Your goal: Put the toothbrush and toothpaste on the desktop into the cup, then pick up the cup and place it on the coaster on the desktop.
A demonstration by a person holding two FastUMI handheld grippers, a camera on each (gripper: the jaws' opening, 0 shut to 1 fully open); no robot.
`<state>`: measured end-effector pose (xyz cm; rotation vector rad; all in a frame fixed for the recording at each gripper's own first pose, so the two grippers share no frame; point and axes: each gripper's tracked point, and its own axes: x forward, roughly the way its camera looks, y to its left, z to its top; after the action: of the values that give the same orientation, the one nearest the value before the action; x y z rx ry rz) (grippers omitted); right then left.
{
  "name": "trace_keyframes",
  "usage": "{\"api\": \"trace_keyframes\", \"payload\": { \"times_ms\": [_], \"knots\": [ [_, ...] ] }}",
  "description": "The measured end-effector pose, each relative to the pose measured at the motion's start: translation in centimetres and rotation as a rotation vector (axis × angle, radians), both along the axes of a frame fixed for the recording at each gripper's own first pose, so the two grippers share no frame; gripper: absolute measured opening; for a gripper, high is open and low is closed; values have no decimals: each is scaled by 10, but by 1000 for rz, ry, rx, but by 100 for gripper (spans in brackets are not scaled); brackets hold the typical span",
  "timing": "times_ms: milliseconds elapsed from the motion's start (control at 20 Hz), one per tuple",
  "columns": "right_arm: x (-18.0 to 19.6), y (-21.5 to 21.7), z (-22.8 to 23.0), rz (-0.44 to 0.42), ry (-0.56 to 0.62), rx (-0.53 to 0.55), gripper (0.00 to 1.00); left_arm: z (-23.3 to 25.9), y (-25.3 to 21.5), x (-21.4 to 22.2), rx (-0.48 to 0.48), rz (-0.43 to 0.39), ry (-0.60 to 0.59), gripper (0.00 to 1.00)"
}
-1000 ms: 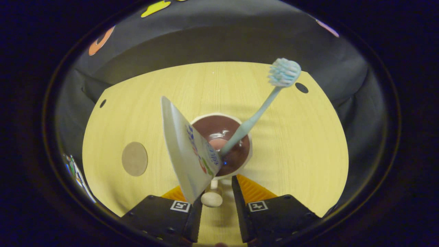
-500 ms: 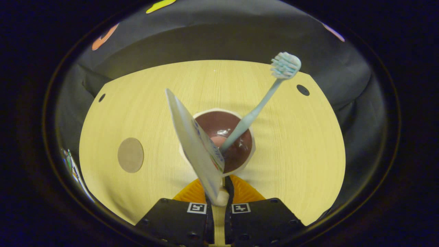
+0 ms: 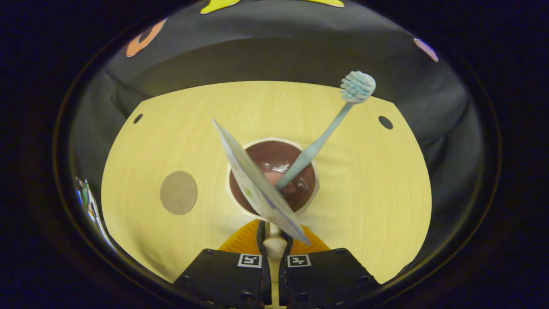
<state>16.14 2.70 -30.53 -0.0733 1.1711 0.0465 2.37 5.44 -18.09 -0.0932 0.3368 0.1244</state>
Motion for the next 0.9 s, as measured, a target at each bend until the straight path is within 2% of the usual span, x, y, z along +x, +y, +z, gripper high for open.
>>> {"api": "trace_keyframes", "payload": {
  "times_ms": [200, 450, 700, 900],
  "knots": [
    [-17, 44, 35, 103, -29, 3, 6, 0, 16, -9, 1, 26, 0, 100],
    [-27, 70, 49, 220, -14, 11, 7, -6, 42, -28, -4, 73, 11, 100],
    [-33, 80, 51, 263, 3, 4, 6, -13, 72, -43, -7, 130, 26, 100],
    [-28, 89, 35, 267, 19, -29, 7, -13, 81, -45, 4, 143, 33, 100]
  ]
}}
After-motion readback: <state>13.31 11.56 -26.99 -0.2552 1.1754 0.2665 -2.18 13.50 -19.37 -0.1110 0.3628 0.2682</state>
